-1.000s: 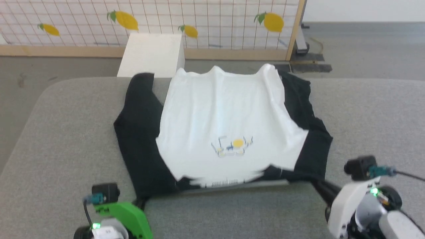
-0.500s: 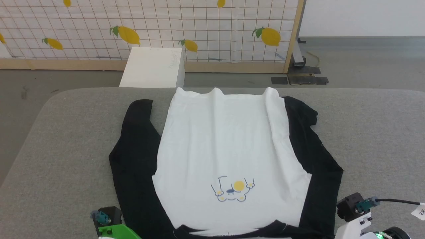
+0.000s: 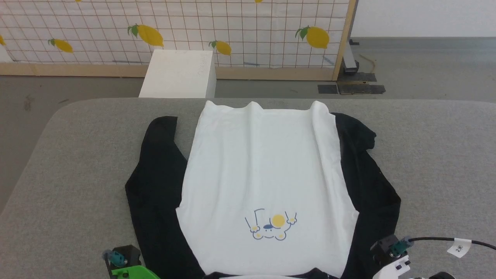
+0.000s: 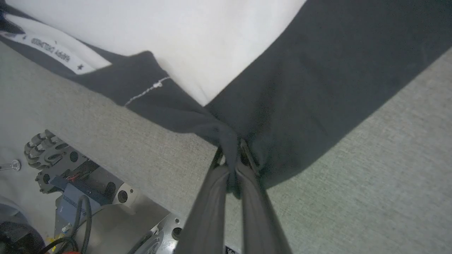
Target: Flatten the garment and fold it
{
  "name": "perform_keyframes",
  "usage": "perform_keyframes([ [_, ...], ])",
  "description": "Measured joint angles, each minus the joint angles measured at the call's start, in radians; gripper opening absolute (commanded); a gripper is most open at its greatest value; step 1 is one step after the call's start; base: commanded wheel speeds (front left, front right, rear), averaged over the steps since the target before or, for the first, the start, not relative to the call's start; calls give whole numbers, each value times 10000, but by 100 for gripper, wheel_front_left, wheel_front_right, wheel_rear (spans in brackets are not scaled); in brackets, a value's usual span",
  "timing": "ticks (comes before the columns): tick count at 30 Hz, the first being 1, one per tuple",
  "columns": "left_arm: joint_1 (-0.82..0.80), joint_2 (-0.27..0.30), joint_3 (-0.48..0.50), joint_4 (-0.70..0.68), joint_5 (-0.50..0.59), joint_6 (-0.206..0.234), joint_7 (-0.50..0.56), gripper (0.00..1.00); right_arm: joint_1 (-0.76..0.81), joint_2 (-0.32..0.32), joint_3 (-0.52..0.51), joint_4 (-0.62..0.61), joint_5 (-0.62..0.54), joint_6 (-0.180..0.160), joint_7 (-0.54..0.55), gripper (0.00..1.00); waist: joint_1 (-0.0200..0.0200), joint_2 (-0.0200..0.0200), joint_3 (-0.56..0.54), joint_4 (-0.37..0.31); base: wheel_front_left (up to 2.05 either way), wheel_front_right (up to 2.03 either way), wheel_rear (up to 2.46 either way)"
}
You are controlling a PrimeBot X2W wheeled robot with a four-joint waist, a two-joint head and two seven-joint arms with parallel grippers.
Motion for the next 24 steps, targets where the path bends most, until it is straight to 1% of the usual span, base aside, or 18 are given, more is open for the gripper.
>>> perform_keyframes([
  [1, -28, -8, 35, 15, -25, -2, 0, 100, -47, 15, 23, 75, -13, 0, -69, 100, 0, 0, 5, 10, 0, 0, 0],
  [5, -23, 52, 232, -96, -382, 29, 213, 100, -81, -54, -144, 63, 31, -69, -169, 100, 0, 0, -48, 1, 0, 0, 0],
  [8, 97, 234, 466, -420, -608, 176, 570, 100, -65, -128, -520, -370, 318, -69, -105, 100, 0, -1, -140, -20, 0, 0, 0],
  [11, 417, 598, 777, -978, -792, 470, 876, 100, 93, -192, -1126, -1076, 692, -69, 134, 100, 0, 0, -251, -38, 0, 0, 0],
  [13, 701, 836, 1001, -1413, -961, 663, 1018, 100, 259, -176, -1687, -1547, 940, -69, 336, 100, 0, -1, -318, -48, 0, 0, 0],
  [15, 914, 993, 1373, -1954, -1072, 890, 947, 100, 391, -36, -2420, -2071, 1185, -71, 539, 100, 0, -1, -375, -65, 0, 0, 0],
  [17, 947, 1034, 1881, -2410, -1099, 1116, 566, 100, 399, 171, -3047, -2502, 1361, -71, 639, 100, 0, 0, -394, -85, 0, 0, 0],
  [18, 932, 1035, 2173, -2638, -1068, 1237, 171, 100, 386, 199, -3317, -2740, 1321, -71, 635, 100, 0, 0, -389, -91, 0, 0, 0],
  [20, 902, 993, 2677, -2909, -1062, 1241, -566, 100, 280, 257, -3822, -2970, 1248, -71, 545, 100, 0, 0, -361, -106, 0, 0, 0],
  [22, 748, 805, 3170, -3150, -966, 1074, -1714, 100, -29, 345, -4322, -2984, 1074, -73, 267, 100, 0, -1, -278, -122, 0, 0, 0],
  [24, 446, 660, 3405, -3271, -832, 773, -2671, 100, -476, 466, -4711, -2928, 917, -73, -23, 100, 1, -1, -174, -124, 0, 0, 0],
])
